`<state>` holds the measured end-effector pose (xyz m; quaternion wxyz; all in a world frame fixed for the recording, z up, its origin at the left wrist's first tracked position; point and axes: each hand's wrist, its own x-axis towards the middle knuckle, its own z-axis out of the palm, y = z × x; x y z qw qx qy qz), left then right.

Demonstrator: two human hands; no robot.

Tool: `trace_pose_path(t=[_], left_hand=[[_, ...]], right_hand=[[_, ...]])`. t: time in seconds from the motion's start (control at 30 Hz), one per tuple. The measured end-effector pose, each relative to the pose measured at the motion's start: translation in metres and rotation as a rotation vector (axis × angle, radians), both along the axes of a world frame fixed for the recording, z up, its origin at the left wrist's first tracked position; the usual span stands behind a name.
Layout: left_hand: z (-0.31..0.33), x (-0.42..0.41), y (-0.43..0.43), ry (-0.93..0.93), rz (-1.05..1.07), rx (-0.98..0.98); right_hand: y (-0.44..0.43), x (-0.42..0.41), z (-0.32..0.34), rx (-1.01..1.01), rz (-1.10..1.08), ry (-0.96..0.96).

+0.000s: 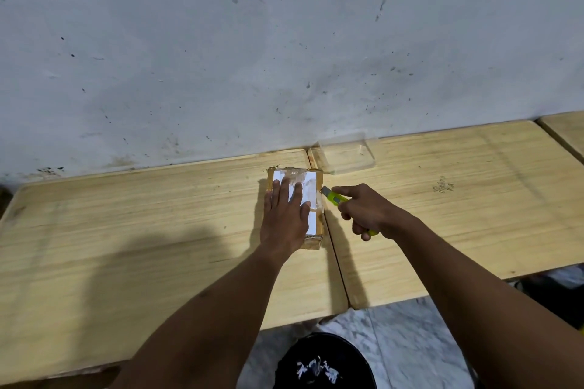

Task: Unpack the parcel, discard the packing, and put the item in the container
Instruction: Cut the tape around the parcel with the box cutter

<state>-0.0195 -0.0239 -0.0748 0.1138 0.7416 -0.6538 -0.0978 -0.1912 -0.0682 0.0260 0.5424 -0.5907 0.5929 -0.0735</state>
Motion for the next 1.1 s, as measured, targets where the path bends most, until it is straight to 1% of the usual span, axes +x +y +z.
trace_pose_path(t=[0.17,0.27,0.47,0.57,0.77,0.93,1.1], left_hand=[[-0.001,0.0,-0.001,0.005,-0.011,-0.007],[-0.001,0.0,-0.002,0.017,-0.015,-0.005],[-0.002,0.006,0.0,0.038,-0.038,-0.01],[0.0,0.005,0.0,0.024,-0.045,-0.011],[0.002,0.005,0.0,0.051,-0.03,-0.012],[0.002,0.004,-0.001,0.008,-0.027,-0.007],[0.0,0.003,-0.001,-0.012,-0.03,0.007]], right_hand=[[0.015,-0.001,0.001,0.005,0.053,0.005],[0.03,0.0,-0.012,-0.054,-0.007,0.014],[0.027,-0.008,-0.015,-0.099,-0.151,-0.064],[0.022,-0.006,-0.015,-0.123,-0.159,-0.033],[0.02,0.009,-0.023,-0.064,-0.174,-0.074],[0.018,0.002,-0.025,-0.012,-0.163,-0.119],[0.014,-0.007,-0.019,-0.007,-0.098,-0.064]])
